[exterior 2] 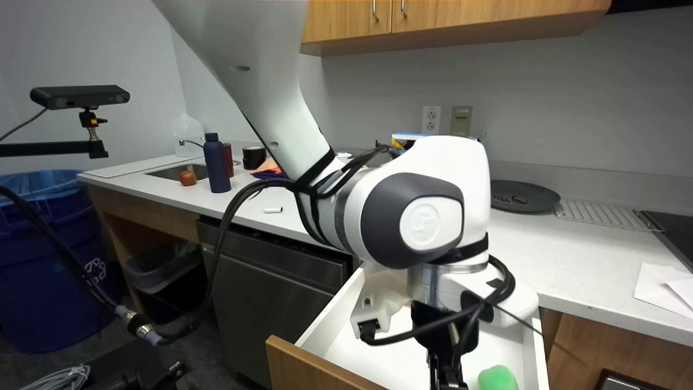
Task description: Open the top drawer and remove the green object
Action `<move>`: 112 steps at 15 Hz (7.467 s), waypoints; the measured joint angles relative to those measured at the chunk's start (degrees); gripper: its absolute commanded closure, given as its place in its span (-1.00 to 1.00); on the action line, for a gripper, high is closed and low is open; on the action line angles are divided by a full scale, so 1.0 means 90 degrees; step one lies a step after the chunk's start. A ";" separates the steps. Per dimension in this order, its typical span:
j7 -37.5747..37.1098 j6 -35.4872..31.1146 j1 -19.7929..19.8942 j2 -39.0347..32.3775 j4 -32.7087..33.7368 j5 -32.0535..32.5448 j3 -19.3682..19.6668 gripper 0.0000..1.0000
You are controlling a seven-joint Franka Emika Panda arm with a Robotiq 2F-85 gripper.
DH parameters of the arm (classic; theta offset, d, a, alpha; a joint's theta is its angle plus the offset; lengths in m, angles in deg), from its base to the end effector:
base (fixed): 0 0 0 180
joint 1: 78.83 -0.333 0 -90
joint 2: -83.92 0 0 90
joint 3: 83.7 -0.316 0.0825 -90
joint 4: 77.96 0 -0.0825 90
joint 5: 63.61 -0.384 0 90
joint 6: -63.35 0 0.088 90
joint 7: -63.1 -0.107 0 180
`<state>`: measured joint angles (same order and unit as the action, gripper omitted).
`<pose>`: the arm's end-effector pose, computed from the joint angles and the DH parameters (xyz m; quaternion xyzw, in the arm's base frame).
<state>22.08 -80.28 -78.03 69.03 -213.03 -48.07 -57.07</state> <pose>0.4448 -0.2352 0.2237 0.8783 -0.4569 -0.0310 0.1375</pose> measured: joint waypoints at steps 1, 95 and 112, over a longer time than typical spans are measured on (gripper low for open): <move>-0.0183 0.0213 -0.0056 0.0134 0.0048 0.0283 -0.0029 -1.00; 0.1688 0.0280 -0.0240 0.0247 0.3179 0.0911 -0.1809 0.98; 0.4577 -0.2362 -0.0280 -0.1432 0.4273 -0.0787 -0.3497 0.41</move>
<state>63.28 -101.54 -80.55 56.14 -174.57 -55.15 -88.54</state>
